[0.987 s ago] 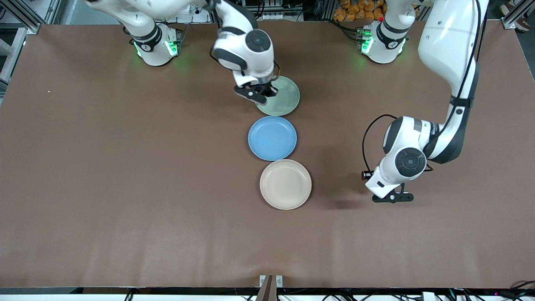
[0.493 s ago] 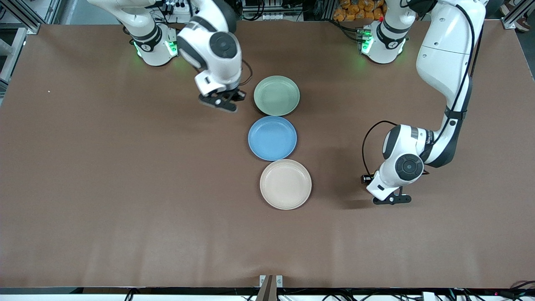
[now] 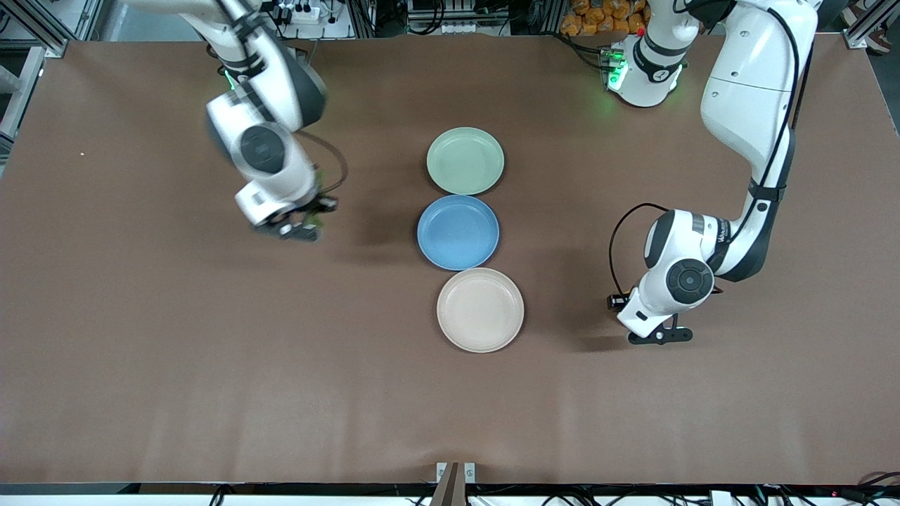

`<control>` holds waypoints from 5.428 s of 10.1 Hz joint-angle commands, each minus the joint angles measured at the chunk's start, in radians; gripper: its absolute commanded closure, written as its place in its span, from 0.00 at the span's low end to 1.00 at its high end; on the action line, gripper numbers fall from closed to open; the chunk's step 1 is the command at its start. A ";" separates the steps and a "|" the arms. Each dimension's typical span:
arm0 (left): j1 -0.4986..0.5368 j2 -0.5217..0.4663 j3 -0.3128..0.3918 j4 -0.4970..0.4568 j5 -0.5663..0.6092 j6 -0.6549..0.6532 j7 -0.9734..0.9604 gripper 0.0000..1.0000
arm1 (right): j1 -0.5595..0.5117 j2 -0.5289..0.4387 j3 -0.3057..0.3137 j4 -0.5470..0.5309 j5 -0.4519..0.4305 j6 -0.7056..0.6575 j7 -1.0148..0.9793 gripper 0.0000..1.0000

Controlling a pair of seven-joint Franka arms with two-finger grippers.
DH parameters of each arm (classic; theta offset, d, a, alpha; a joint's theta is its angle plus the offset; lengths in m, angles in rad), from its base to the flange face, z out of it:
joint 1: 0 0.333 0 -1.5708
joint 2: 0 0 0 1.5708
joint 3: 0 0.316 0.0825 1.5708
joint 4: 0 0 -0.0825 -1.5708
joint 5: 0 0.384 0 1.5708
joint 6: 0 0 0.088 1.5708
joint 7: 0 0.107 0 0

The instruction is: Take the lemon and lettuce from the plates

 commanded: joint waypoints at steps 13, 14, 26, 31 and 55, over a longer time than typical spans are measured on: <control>0.025 -0.180 -0.003 0.212 0.002 -0.170 0.019 0.00 | -0.044 0.254 -0.393 0.070 -0.021 0.221 -0.314 0.01; 0.026 -0.214 -0.003 0.215 0.004 -0.192 0.019 0.00 | -0.046 0.243 -0.395 0.071 -0.021 0.219 -0.314 0.00; 0.035 -0.455 -0.013 0.238 -0.045 -0.488 0.050 0.00 | 0.156 0.024 -0.527 0.521 0.069 -0.374 -0.536 0.00; 0.043 -0.514 -0.010 0.234 -0.046 -0.572 0.054 0.00 | 0.163 -0.108 -0.567 0.613 0.117 -0.460 -0.578 0.00; 0.034 -0.672 -0.017 0.234 -0.111 -0.795 0.054 0.00 | 0.198 -0.168 -0.624 0.633 0.165 -0.410 -0.548 0.00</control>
